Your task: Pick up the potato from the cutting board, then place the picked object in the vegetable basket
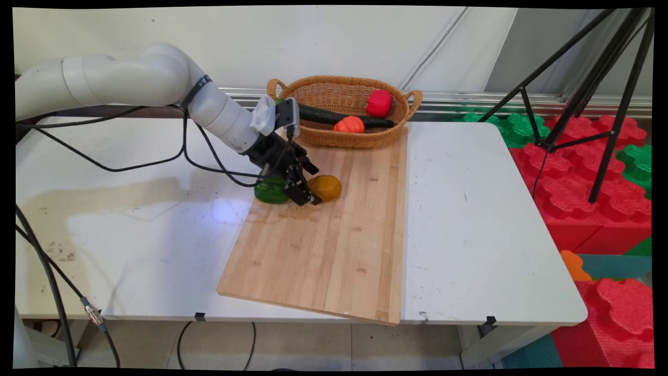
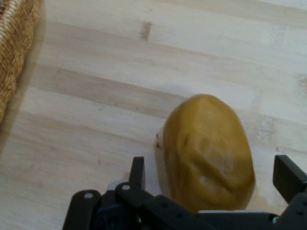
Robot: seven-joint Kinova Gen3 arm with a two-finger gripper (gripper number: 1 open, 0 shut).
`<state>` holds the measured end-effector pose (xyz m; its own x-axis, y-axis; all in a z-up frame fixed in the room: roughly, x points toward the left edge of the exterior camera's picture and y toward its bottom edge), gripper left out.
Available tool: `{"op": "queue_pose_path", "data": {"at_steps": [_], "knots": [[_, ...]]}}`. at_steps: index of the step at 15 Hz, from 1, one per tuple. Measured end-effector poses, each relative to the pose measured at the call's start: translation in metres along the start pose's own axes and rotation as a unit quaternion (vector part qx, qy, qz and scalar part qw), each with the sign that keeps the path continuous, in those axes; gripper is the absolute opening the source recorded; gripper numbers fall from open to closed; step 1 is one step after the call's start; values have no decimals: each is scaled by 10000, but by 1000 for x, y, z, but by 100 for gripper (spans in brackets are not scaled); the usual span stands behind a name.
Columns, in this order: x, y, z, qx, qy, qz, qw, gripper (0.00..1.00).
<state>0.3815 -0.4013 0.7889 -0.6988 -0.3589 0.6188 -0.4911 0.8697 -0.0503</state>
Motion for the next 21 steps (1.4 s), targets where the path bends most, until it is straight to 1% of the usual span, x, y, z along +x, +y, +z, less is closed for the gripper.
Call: {"op": "queue_pose_path", "data": {"at_steps": [2, 3, 8, 12, 17, 21], "knots": [[0, 0, 4, 0, -1, -3, 10000, 100], [1, 0, 6, 3, 4, -3, 10000, 0], [0, 1, 8, 3, 38, -1, 10000, 0], [1, 2, 1, 16, 98, 5, 10000, 0], [4, 2, -26, 76, 269, 22, 9996, 0], [9, -1, -63, 193, 447, 0, 9988, 0]]}}
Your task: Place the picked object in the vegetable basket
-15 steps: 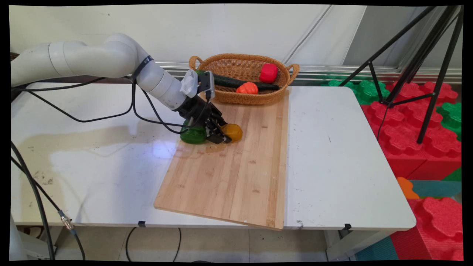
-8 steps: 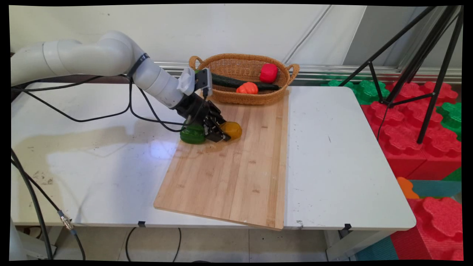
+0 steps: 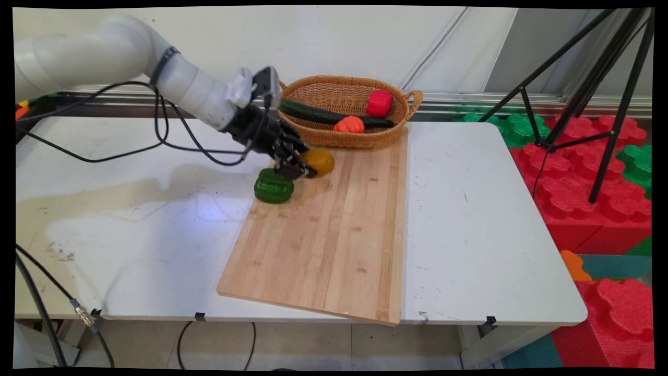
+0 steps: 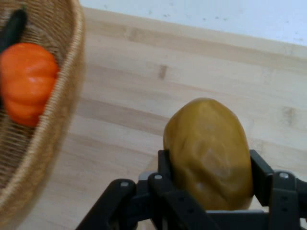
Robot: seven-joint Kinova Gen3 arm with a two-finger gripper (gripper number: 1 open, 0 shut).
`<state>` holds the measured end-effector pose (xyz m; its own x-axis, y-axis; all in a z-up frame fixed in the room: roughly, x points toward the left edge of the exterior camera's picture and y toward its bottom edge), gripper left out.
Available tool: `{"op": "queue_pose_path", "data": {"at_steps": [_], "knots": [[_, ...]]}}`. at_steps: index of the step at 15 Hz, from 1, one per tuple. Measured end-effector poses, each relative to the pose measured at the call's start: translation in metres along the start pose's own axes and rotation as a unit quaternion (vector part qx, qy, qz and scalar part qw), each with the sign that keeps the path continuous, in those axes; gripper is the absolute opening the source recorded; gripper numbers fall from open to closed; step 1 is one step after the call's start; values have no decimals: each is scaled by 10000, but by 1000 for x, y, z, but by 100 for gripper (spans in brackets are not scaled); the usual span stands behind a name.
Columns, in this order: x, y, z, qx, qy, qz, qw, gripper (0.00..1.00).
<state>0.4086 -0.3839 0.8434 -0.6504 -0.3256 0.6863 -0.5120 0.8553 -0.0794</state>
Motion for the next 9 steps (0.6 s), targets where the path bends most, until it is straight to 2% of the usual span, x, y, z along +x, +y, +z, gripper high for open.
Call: {"op": "queue_pose_path", "data": {"at_steps": [3, 7, 9], "knots": [[8, -8, -26, 182, 192, -182, 9995, 0], [21, -26, -53, 536, 451, -390, 9968, 0], [29, -42, -65, 813, 611, -522, 9934, 0]]}}
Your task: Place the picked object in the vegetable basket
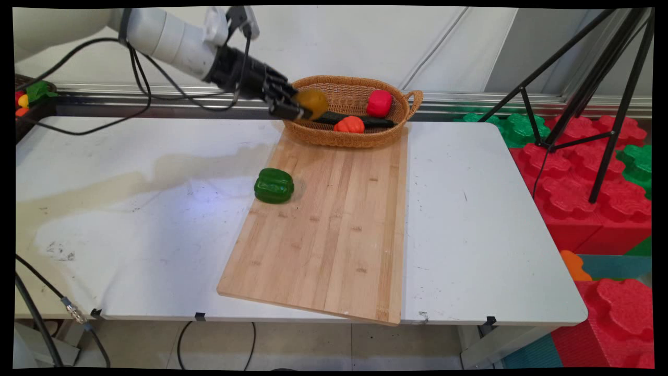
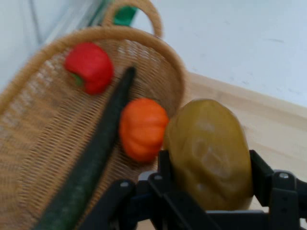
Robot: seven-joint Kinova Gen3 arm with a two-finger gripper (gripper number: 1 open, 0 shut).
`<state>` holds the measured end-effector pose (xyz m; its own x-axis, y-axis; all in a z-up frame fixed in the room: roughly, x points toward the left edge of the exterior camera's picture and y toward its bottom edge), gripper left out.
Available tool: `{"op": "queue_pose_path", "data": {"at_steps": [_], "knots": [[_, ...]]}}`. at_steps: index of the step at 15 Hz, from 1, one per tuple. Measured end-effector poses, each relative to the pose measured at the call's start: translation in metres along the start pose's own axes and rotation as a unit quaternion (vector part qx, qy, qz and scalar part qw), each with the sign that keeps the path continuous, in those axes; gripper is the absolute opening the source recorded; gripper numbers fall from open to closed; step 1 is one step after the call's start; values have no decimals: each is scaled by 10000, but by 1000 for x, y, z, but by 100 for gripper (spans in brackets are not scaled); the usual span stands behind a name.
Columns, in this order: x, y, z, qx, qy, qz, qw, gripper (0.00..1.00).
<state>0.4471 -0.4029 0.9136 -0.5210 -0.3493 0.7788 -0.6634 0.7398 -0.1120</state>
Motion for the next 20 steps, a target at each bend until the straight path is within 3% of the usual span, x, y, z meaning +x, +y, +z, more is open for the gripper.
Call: {"op": "queue_pose_path", "data": {"at_steps": [8, 15, 20], "knots": [[20, -51, 13, 677, 218, -62, 9975, 0], [16, -78, 55, 918, 119, -52, 9957, 0], [8, -90, 94, 981, -23, -6, 9952, 0]]}}
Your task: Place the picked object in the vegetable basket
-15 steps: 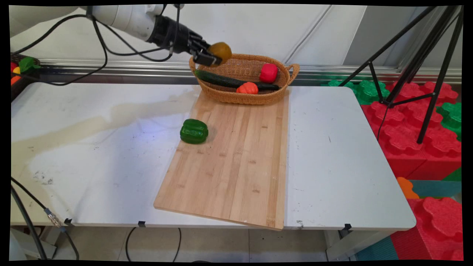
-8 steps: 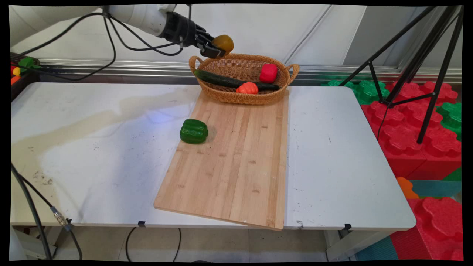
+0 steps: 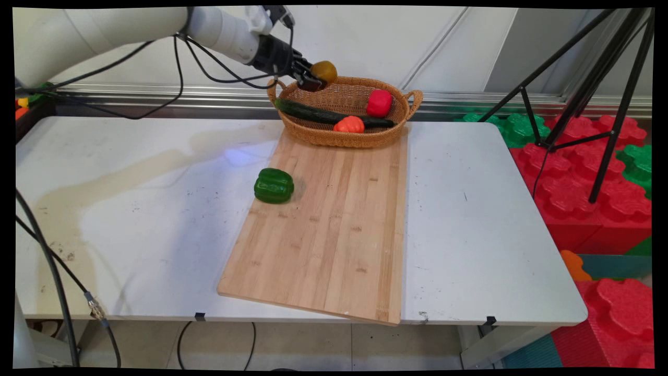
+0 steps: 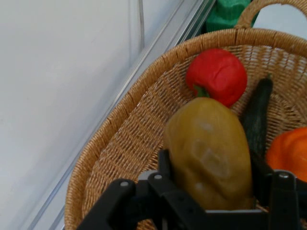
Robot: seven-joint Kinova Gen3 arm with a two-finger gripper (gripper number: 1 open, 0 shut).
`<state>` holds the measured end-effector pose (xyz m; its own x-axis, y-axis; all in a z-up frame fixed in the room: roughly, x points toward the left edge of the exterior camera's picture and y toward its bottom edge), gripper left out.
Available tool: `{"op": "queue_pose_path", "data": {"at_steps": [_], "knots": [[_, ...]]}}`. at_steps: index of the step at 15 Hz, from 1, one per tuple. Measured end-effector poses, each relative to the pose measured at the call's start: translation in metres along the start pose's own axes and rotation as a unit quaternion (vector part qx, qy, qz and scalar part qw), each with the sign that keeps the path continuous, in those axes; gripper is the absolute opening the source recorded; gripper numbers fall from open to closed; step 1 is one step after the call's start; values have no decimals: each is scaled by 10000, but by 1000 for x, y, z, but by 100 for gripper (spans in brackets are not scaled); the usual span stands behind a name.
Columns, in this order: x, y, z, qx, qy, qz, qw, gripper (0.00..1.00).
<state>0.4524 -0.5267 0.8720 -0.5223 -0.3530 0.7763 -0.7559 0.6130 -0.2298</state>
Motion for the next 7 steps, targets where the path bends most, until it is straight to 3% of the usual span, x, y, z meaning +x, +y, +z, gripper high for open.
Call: {"op": "queue_pose_path", "data": {"at_steps": [4, 5, 7], "knots": [[-4, -1, 26, -1, -70, 72, 9999, 0], [-4, -2, 31, -6, -68, 96, 9999, 100], [-3, -2, 39, -24, -46, 142, 9999, 100]]}}
